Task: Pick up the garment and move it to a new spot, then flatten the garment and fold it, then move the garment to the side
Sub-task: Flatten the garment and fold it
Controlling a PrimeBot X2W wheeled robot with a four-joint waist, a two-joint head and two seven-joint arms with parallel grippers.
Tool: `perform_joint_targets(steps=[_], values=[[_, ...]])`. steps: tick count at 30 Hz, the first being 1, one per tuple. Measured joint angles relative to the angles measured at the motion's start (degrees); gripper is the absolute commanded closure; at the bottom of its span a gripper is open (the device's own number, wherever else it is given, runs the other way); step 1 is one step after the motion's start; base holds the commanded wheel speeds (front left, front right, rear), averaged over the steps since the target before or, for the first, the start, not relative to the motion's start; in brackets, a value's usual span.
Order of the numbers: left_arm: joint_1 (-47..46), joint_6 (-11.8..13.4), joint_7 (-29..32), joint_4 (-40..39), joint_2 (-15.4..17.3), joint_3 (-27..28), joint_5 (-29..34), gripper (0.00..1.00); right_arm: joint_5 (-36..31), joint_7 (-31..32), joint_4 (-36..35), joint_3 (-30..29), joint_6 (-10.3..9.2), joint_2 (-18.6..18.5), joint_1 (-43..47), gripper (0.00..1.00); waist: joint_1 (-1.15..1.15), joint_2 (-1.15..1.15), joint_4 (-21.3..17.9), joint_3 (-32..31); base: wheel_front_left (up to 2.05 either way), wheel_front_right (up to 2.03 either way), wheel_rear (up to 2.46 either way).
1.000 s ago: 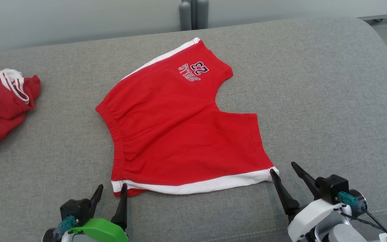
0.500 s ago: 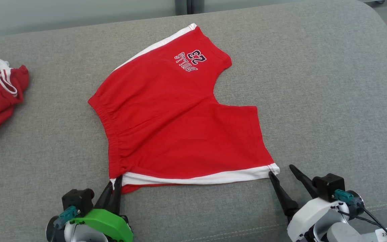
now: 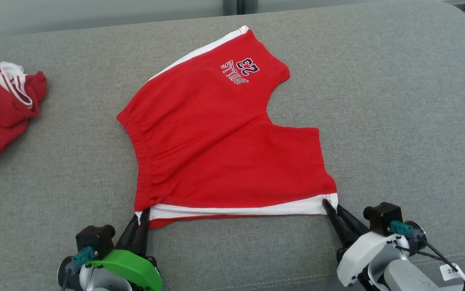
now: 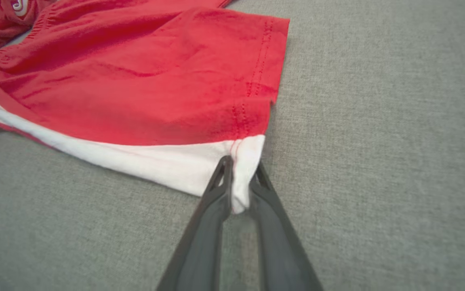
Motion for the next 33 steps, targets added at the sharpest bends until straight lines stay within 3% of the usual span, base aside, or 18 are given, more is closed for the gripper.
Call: perform_joint_targets(steps=[9,22,33], values=[[-0.2,-0.6,-1.0,-1.0,-0.1,1.0,-0.5,1.00,1.0,-0.4,-2.0,-1.7,0.47,0.1,-1.5,1.00,0.00,0.00,0.0,-0.8,0.00,0.00,0.00],[-0.3,-2.0,-1.8,-7.3,-0.8,3.4,-2.8,1.00,1.9,-0.7,-17.3,-8.2,0.51,-2.5,-2.9,1.00,0.00,0.00,-0.2,-5.3,0.00,0.00,0.00],[4.8,-1.0,-2.0,-12.4,0.3,6.1,-2.9,1.00,0.9,-0.5,-25.0,-4.0,0.57,-7.1,6.2,1.00,0.00,0.00,0.2,-10.1,0.00,0.00,0.00]])
